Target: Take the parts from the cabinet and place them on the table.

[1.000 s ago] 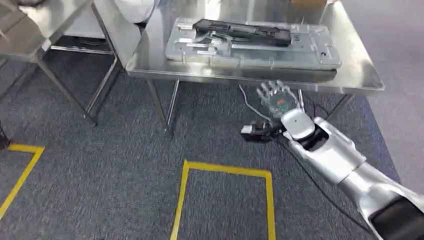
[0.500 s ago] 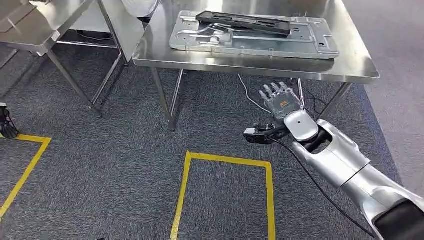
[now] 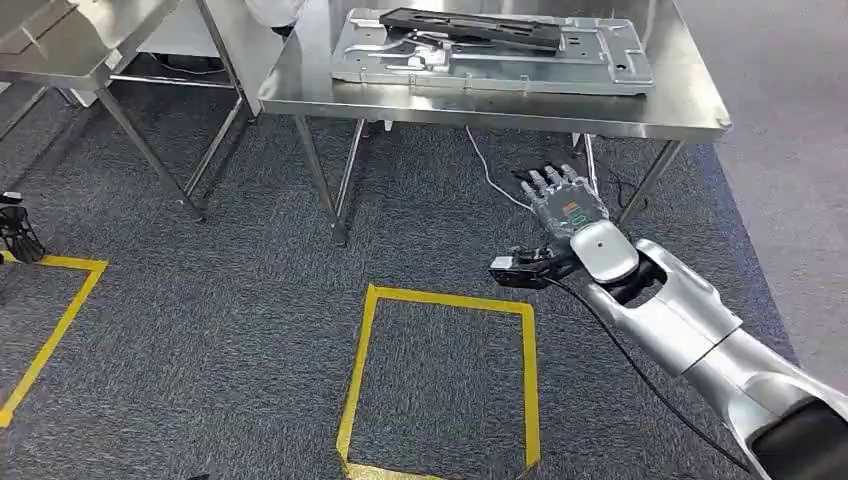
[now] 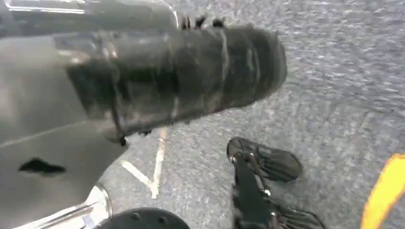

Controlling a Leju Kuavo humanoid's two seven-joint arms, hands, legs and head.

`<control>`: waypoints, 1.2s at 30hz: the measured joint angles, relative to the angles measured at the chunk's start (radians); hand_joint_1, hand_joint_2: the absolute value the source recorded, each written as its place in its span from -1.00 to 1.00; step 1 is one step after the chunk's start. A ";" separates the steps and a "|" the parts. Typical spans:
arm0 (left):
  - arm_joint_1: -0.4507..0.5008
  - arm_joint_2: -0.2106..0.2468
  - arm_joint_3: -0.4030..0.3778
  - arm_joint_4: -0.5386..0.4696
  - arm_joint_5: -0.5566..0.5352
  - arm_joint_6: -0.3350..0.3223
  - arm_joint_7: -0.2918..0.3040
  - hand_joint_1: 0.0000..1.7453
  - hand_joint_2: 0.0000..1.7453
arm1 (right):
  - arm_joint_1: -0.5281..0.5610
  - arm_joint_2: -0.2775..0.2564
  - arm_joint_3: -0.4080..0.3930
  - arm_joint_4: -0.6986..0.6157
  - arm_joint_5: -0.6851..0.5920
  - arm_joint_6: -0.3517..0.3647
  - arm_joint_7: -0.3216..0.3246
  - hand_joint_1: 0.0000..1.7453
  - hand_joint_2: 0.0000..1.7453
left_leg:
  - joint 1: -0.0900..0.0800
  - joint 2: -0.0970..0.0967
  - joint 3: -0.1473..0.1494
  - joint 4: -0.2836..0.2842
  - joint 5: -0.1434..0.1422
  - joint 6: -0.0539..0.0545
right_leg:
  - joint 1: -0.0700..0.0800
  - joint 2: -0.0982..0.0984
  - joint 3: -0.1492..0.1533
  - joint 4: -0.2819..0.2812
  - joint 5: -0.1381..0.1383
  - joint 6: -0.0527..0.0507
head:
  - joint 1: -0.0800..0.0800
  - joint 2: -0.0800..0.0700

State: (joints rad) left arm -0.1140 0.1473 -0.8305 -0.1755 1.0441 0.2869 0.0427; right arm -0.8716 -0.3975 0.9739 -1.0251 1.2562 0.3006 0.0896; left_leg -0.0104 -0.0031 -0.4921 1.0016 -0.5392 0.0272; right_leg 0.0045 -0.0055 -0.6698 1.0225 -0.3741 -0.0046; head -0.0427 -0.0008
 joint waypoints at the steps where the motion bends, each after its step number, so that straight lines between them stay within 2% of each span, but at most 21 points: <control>1: 0.000 0.000 0.000 0.000 0.000 0.000 0.000 -1.00 -1.00 | 0.000 -0.001 0.000 0.000 0.000 0.000 0.000 -1.00 -1.00 | -0.004 -0.001 -0.009 -0.002 0.009 0.003 | -0.004 -0.001 0.000 -0.004 0.010 0.005 | 0.001 0.000; 3: 0.001 0.000 0.000 0.000 0.000 0.000 0.000 -1.00 -1.00 | 0.002 -0.001 0.000 0.000 0.000 0.000 0.000 -1.00 -1.00 | 0.008 0.004 -0.019 -0.025 0.039 0.009 | 0.001 0.002 -0.007 -0.010 0.021 0.016 | 0.000 0.000; 5: -0.001 -0.001 0.000 0.000 0.000 0.000 0.000 -1.00 -1.00 | -0.001 -0.003 0.000 0.000 0.000 0.000 0.000 -1.00 -1.00 | 0.010 0.011 -0.039 -0.026 0.067 0.026 | -0.006 0.006 -0.031 0.058 -0.083 0.026 | 0.006 0.000; 7: 0.000 -0.001 0.000 0.000 0.000 0.000 0.000 -1.00 -1.00 | 0.001 -0.008 0.000 0.000 0.000 0.000 0.000 -1.00 -1.00 | 0.010 0.010 -0.073 -0.024 0.090 0.024 | -0.015 0.005 -0.067 0.214 -0.194 0.036 | 0.008 0.000; 8: 0.001 -0.001 0.000 0.000 0.000 -0.001 0.000 -1.00 -1.00 | 0.002 -0.008 0.000 0.000 0.000 0.000 0.000 -1.00 -1.00 | 0.011 0.010 -0.092 -0.022 0.103 0.021 | -0.018 0.005 -0.076 0.276 -0.210 0.041 | 0.009 0.000; 10: 0.000 -0.002 0.000 0.000 0.000 -0.001 0.000 -1.00 -1.00 | 0.003 -0.008 0.000 0.000 0.000 0.000 0.000 -1.00 -1.00 | 0.014 0.011 -0.132 -0.011 0.127 0.014 | -0.026 0.005 -0.045 0.295 -0.144 0.050 | 0.009 0.000; 12: 0.000 -0.002 0.000 0.000 0.000 -0.001 0.000 -1.00 -1.00 | 0.002 -0.008 0.000 0.000 0.000 0.000 0.000 -1.00 -1.00 | 0.021 0.011 -0.172 0.007 0.145 0.001 | -0.035 0.005 0.060 0.179 -0.086 0.060 | 0.009 0.000; 13: -0.001 -0.002 0.000 0.000 0.000 0.000 0.000 -1.00 -1.00 | 0.000 -0.008 0.000 -0.001 0.000 0.000 0.000 -1.00 -1.00 | 0.021 0.010 -0.183 0.018 0.151 -0.007 | -0.041 0.005 0.130 0.092 -0.116 0.064 | 0.009 0.000; 14: -0.001 0.001 0.000 0.000 0.000 0.000 0.000 -1.00 -1.00 | -0.004 -0.008 0.000 -0.003 0.000 0.000 0.000 -1.00 -1.00 | 0.019 0.009 -0.199 0.025 0.156 -0.013 | -0.030 0.007 0.185 -0.005 -0.168 0.064 | 0.011 0.000; 15: -0.001 0.000 0.000 0.000 0.000 0.000 0.000 -1.00 -1.00 | -0.002 -0.008 -0.003 -0.008 0.000 -0.001 0.001 -1.00 -1.00 | 0.020 0.007 -0.196 0.021 0.168 -0.020 | -0.026 0.014 0.180 0.001 -0.163 0.041 | 0.003 0.000; 19: 0.004 0.000 0.000 0.000 0.000 0.000 0.000 -1.00 -1.00 | -0.001 -0.008 -0.003 -0.008 0.000 0.000 0.000 -1.00 -1.00 | 0.027 0.003 -0.202 0.000 0.209 -0.043 | -0.019 0.014 0.151 -0.007 -0.139 0.013 | 0.011 0.000; 20: 0.006 0.000 0.000 0.000 0.000 0.000 0.000 -1.00 -1.00 | -0.001 -0.008 -0.003 -0.008 0.000 0.000 0.000 -1.00 -1.00 | 0.031 0.002 -0.210 0.002 0.201 -0.047 | -0.025 0.009 0.145 -0.012 -0.125 0.003 | 0.009 0.000; 21: 0.008 -0.003 0.000 0.000 0.000 0.000 0.001 -1.00 -1.00 | -0.001 -0.008 -0.003 -0.008 0.000 0.000 0.000 -1.00 -1.00 | 0.031 0.003 -0.229 0.034 0.143 -0.050 | -0.024 0.007 0.135 -0.012 -0.111 -0.005 | 0.004 0.000; 24: 0.006 -0.004 0.000 0.000 0.000 0.000 0.001 -1.00 -1.00 | -0.001 -0.008 -0.003 -0.008 0.000 0.000 0.000 -1.00 -1.00 | 0.029 0.003 -0.279 0.241 -0.024 -0.052 | -0.016 0.006 0.087 -0.012 -0.073 -0.017 | 0.001 0.000; 25: 0.006 -0.004 0.000 0.000 0.000 0.000 0.001 -1.00 -1.00 | 0.000 -0.008 -0.003 -0.008 0.000 0.000 0.000 -1.00 -1.00 | 0.028 0.003 -0.284 0.299 -0.036 -0.051 | -0.012 0.006 0.069 -0.010 -0.061 -0.018 | 0.001 0.000; 27: 0.007 -0.004 0.000 0.000 0.000 0.000 0.001 -1.00 -1.00 | 0.002 -0.008 -0.003 -0.008 0.000 0.000 0.000 -1.00 -1.00 | 0.024 0.003 -0.240 0.300 0.011 -0.041 | -0.005 0.009 0.038 -0.009 -0.039 -0.020 | 0.001 0.000; 29: 0.004 -0.004 0.000 0.000 0.000 0.000 0.001 -1.00 -1.00 | 0.002 -0.008 -0.003 -0.008 0.000 0.000 0.000 -1.00 -1.00 | 0.009 0.002 -0.119 0.167 0.058 -0.016 | 0.001 0.011 0.015 -0.008 -0.019 -0.019 | 0.001 0.000; 31: -0.002 0.004 0.000 0.000 0.000 0.000 0.001 -1.00 -1.00 | -0.002 -0.008 -0.004 -0.010 0.000 -0.001 0.000 -1.00 -1.00 | -0.008 0.004 0.000 0.021 0.013 0.011 | 0.006 0.010 0.006 -0.006 -0.006 -0.013 | 0.002 0.000; 32: -0.008 0.004 0.000 0.000 0.000 0.000 0.000 -1.00 -1.00 | -0.004 -0.008 -0.004 -0.011 0.000 0.000 0.000 -1.00 -1.00 | -0.006 0.005 0.005 -0.015 0.004 0.008 | 0.004 0.004 0.003 -0.006 0.003 -0.007 | 0.000 0.000; 35: -0.005 0.003 0.000 0.000 0.000 0.000 0.000 -1.00 -1.00 | -0.002 -0.009 -0.004 -0.011 0.000 0.000 0.000 -1.00 -1.00 | -0.005 0.004 -0.007 -0.032 0.035 0.017 | 0.004 0.003 -0.001 -0.018 0.028 0.012 | 0.000 0.000; 36: -0.005 0.002 0.000 0.000 0.000 0.000 0.001 -1.00 -1.00 | -0.001 -0.009 -0.004 -0.011 0.000 0.000 0.000 -1.00 -1.00 | -0.001 0.013 -0.006 -0.038 0.050 0.019 | -0.002 0.006 -0.008 -0.003 0.002 0.017 | -0.001 0.000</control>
State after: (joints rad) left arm -0.1193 0.1495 -0.8305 -0.1755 1.0441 0.2865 0.0435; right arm -0.8731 -0.4063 0.9697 -1.0365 1.2562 0.3006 0.0893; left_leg -0.0110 0.0095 -0.4979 0.9634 -0.4897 0.0464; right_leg 0.0025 0.0002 -0.6775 1.0191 -0.3719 0.0122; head -0.0439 -0.0008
